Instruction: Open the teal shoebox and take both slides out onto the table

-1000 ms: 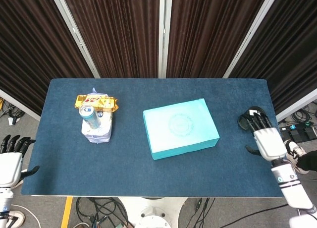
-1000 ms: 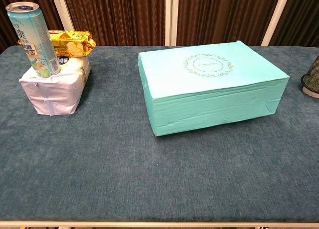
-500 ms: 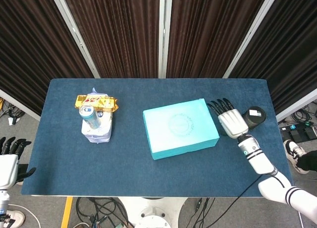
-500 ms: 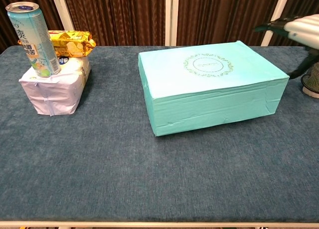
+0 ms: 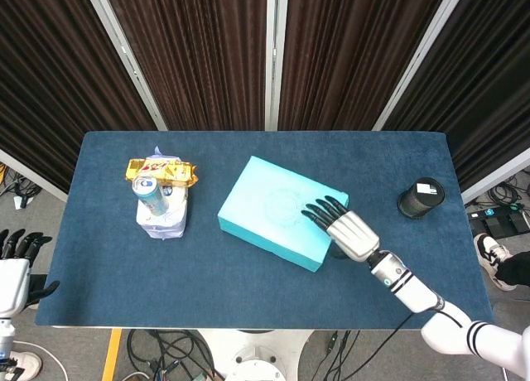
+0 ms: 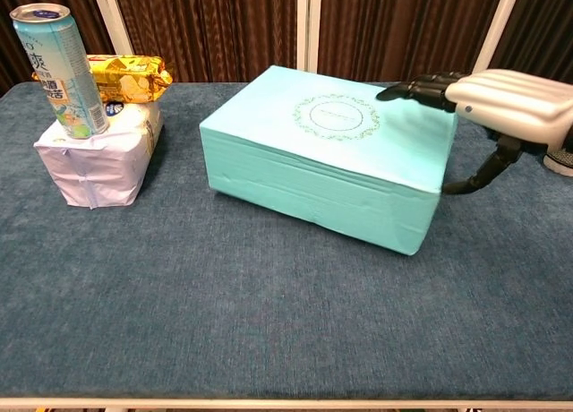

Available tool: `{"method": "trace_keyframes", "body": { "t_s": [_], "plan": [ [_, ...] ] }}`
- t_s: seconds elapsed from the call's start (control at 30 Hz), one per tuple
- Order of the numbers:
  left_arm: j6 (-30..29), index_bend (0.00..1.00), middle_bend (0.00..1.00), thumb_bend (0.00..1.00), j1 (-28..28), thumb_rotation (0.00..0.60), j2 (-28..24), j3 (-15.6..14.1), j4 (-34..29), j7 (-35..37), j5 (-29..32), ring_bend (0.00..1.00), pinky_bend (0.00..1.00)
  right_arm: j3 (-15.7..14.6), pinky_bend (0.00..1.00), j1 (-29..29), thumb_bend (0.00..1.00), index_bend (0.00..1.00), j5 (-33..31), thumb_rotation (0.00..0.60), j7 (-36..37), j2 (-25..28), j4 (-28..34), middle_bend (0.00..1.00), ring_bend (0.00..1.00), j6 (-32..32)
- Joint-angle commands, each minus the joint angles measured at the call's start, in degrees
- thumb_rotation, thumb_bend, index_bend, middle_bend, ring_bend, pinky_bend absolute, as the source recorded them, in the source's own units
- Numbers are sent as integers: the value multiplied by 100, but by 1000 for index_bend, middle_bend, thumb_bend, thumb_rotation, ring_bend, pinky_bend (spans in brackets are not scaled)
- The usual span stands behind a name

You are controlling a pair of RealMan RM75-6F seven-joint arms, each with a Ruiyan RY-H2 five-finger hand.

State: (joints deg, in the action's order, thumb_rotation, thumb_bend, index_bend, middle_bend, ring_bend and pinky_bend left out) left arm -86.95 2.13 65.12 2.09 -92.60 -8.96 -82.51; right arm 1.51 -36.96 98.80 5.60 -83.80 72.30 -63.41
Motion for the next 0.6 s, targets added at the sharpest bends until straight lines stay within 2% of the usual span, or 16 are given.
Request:
{"method": "trace_keyframes", "body": {
  "t_s": [0.03,0.3,0.47,0.6],
  "plan": [
    [-1,234,180,0,-17,600,4,-3,19,19,18,93,53,-82,0,-1,40,33,74,600,-1,13,119,65,0,-102],
    [49,234,180,0,-33,600,30,-30,74,111,21,93,54,-26,0,142,37,32,-290,600,-487,158,-34,75,0,-80],
    [71,234,180,0,-22,600,44,-44,78,191,-32,92,54,41,0,133,37,31,-413,600,-685,-150,-531,79,0,-80],
    [79,234,180,0,-55,600,9,-64,89,246,-7,92,54,61,0,96,38,29,-383,600,-559,-546,-1115,84,0,-202]
  ]
}}
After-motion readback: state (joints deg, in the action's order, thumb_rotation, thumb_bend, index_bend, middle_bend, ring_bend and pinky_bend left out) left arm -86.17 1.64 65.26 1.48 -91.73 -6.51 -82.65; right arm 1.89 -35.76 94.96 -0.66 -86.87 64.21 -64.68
